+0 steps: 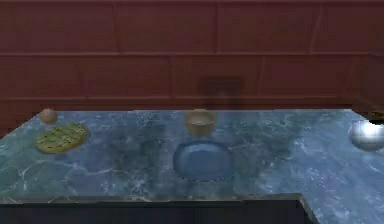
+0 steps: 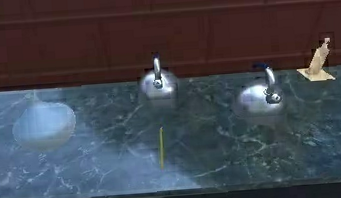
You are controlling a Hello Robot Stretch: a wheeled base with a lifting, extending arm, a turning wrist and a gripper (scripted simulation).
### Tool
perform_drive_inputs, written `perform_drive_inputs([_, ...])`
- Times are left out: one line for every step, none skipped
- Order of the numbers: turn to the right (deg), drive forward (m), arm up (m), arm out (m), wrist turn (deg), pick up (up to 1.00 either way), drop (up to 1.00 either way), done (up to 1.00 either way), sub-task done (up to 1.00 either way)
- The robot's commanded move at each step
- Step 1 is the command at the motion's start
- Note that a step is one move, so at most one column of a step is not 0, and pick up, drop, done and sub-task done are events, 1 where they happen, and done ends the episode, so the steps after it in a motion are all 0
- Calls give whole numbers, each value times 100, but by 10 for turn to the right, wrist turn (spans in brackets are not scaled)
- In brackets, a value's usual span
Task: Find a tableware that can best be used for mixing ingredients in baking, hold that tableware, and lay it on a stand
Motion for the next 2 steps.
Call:
perform_drive_inputs([-450,0,0,0,0,0,0,0,0])
perform_drive_inputs([-390,0,0,0,0,0,0,0,0])
